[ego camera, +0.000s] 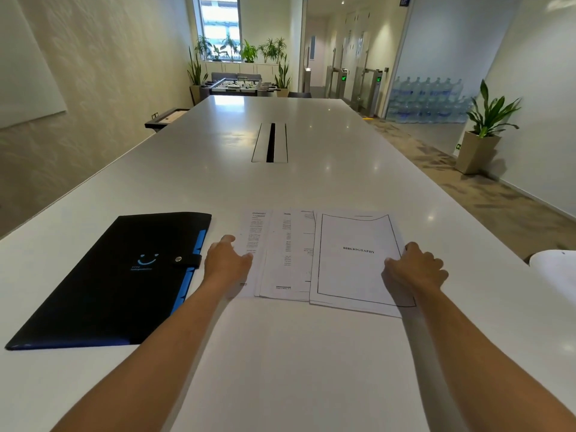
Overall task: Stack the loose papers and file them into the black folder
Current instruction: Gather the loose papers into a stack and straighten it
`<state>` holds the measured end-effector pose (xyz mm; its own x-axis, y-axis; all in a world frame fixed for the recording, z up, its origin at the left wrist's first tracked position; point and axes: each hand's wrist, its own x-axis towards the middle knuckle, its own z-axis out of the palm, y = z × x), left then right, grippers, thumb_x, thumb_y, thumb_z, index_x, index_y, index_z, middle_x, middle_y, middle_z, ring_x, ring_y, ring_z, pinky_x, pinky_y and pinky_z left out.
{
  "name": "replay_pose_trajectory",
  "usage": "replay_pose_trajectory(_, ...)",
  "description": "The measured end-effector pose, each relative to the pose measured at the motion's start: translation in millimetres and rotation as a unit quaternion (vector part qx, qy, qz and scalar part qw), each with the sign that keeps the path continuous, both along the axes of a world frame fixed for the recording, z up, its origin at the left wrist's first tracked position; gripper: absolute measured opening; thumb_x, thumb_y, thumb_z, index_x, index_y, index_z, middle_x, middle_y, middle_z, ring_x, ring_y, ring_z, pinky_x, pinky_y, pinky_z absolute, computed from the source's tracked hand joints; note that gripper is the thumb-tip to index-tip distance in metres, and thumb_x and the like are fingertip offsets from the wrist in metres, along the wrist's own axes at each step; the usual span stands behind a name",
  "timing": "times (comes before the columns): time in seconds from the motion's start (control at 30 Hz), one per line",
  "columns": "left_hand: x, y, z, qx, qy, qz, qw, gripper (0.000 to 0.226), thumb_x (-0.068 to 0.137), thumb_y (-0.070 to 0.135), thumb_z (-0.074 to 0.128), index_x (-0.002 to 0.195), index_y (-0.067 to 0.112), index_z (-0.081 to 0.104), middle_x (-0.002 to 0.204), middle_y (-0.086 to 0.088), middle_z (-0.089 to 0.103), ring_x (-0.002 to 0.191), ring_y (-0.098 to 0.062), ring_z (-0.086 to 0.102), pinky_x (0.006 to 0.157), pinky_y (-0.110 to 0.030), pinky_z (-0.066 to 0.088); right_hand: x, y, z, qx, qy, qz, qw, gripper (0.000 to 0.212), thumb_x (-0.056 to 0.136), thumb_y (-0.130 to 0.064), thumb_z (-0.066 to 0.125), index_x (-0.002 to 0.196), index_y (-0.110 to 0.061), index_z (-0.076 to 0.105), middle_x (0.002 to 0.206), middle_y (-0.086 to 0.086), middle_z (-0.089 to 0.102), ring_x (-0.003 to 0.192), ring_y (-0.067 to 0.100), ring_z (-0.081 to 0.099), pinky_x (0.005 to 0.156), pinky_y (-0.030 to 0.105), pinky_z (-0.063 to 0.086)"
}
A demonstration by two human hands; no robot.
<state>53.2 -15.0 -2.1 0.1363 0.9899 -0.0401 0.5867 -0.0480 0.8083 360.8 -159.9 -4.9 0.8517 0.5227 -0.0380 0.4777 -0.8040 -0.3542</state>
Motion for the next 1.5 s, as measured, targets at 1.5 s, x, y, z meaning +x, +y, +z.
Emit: replay_pose_trajectory(1.5, 3.3, -14.7, 2.4, -0.123, -0.285, -0.136, 0.941, 0.069, 0.089, 0.003, 0.063, 0.146, 0.021, 0.027, 0.121, 0.013, 0.036, 0.113, -0.009, 0.038, 0.093, -0.025, 0.035, -101.7, 31.8, -11.7, 0.309, 0.258, 0.06, 0.913, 0.07, 0.076, -0.039, 0.072, 0.136, -0.019, 0.041, 0.127, -0.003, 0.052, 0.116, 0.02, 0.055, 0.095, 0.034, 0.046)
